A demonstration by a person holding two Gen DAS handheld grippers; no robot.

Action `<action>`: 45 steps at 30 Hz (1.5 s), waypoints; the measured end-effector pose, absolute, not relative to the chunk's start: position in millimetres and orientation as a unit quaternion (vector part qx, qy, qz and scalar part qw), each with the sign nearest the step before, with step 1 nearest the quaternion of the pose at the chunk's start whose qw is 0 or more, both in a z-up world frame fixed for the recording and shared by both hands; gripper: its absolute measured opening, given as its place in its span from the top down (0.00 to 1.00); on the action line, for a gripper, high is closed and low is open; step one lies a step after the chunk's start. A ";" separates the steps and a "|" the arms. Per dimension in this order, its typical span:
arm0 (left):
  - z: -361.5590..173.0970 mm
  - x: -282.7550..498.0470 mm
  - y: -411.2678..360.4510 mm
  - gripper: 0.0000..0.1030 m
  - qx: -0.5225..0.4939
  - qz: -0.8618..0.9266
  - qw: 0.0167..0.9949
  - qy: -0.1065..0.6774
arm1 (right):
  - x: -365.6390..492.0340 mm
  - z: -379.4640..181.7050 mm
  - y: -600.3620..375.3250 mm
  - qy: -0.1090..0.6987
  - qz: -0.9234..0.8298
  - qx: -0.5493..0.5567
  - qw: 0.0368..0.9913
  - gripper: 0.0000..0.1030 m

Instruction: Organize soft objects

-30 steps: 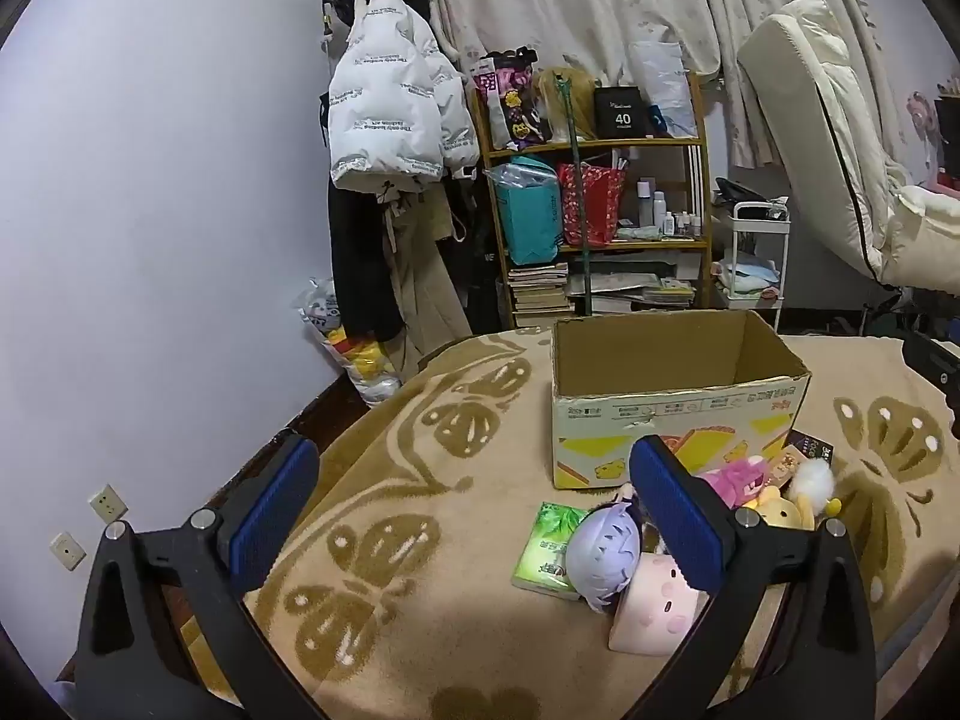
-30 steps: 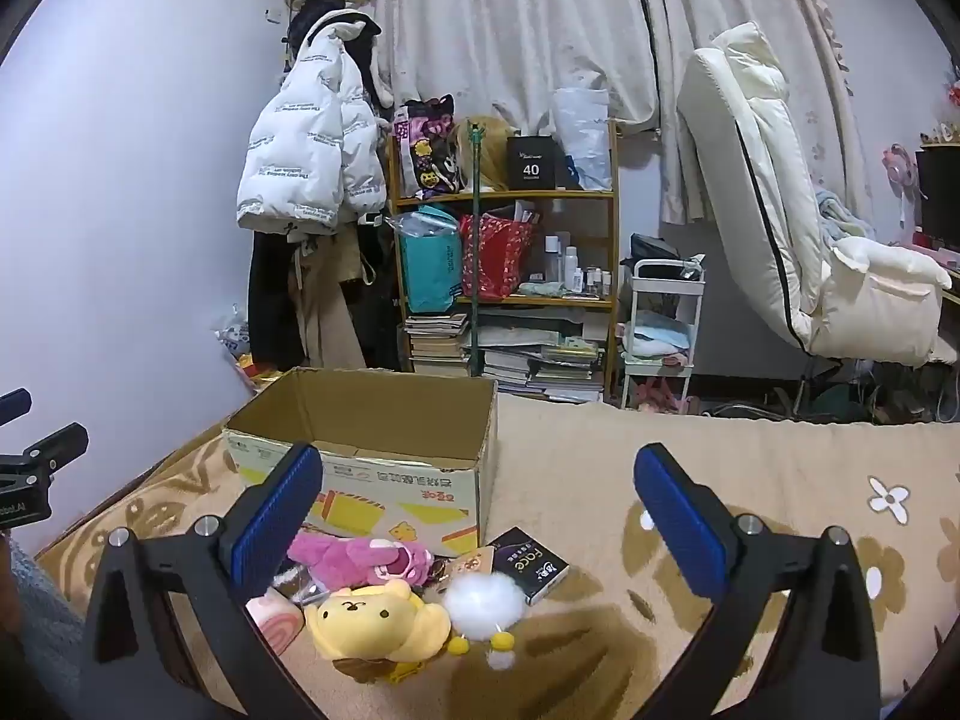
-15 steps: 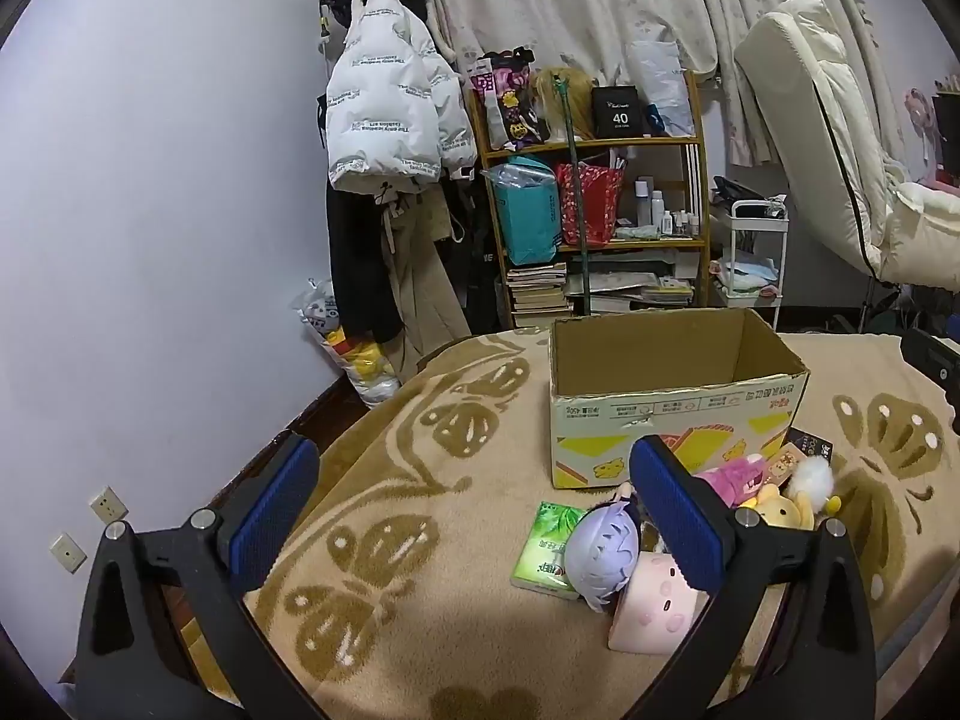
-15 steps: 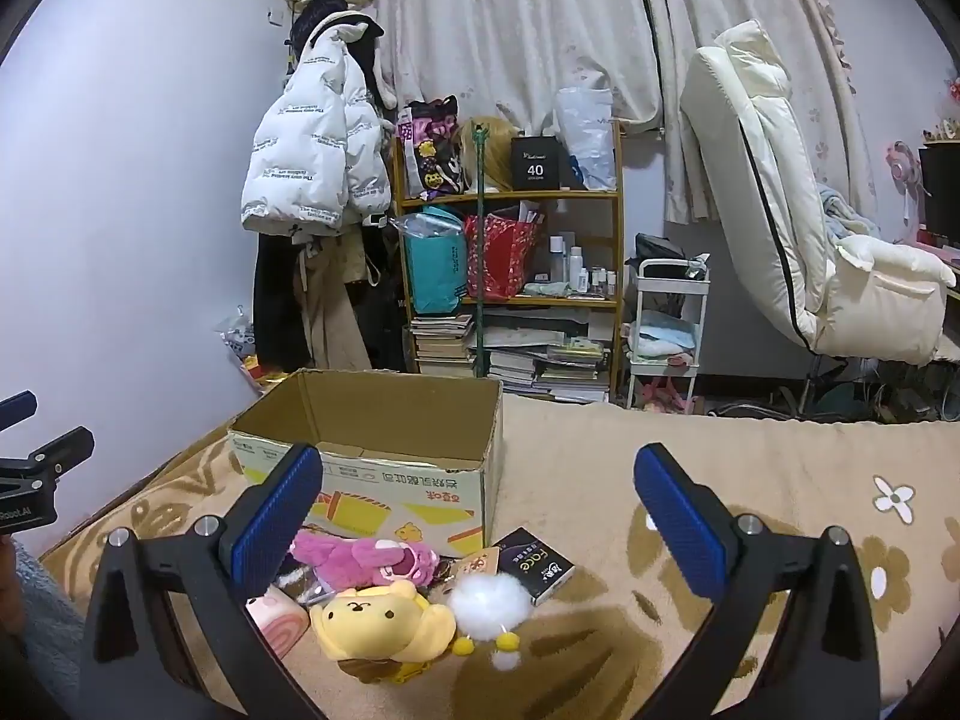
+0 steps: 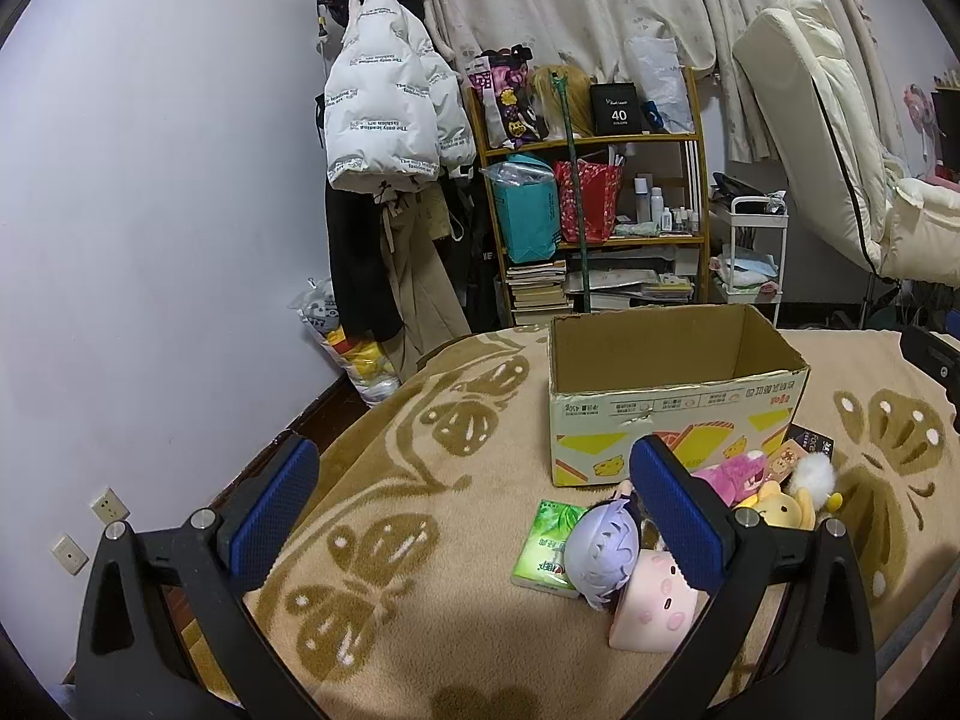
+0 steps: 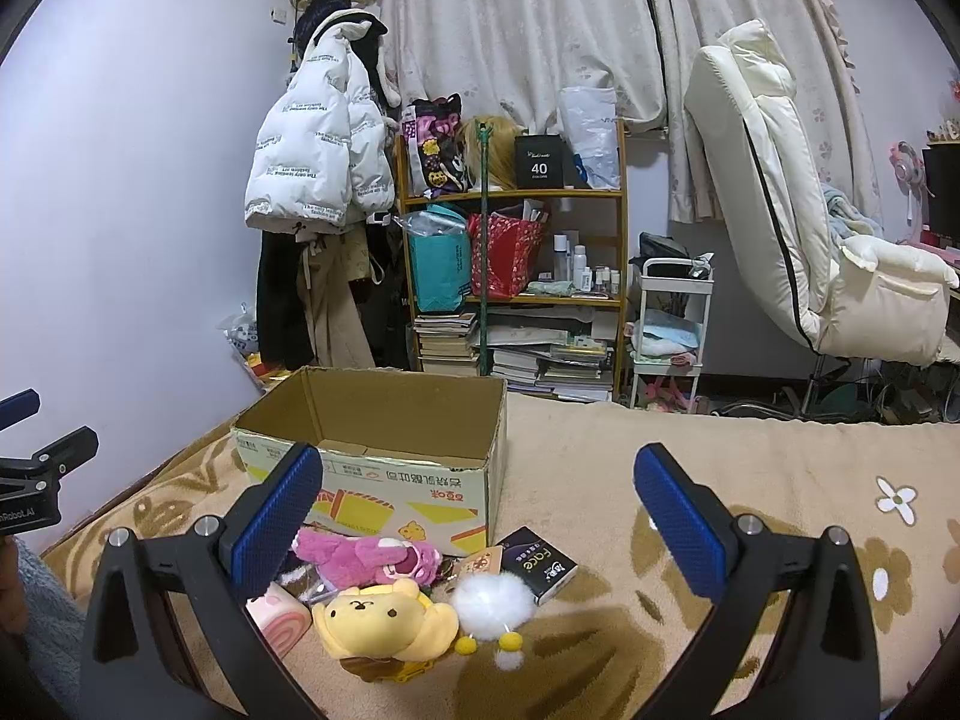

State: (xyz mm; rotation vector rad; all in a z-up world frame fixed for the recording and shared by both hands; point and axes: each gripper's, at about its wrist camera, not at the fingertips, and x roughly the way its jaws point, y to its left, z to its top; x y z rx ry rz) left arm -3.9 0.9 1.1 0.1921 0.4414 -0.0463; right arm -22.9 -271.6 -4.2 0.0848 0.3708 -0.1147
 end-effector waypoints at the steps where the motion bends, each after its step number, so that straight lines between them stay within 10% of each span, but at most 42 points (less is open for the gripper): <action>1: 0.9 -3.9 0.9 0.01 0.095 -0.023 0.971 0.218 | -22.3 -4.3 -271.4 0.185 -0.057 0.042 0.980 0.00; 45: -10.9 2.3 5.6 0.01 0.101 -0.020 0.970 0.218 | -27.2 -3.0 -265.1 0.179 -0.061 0.034 0.981 0.00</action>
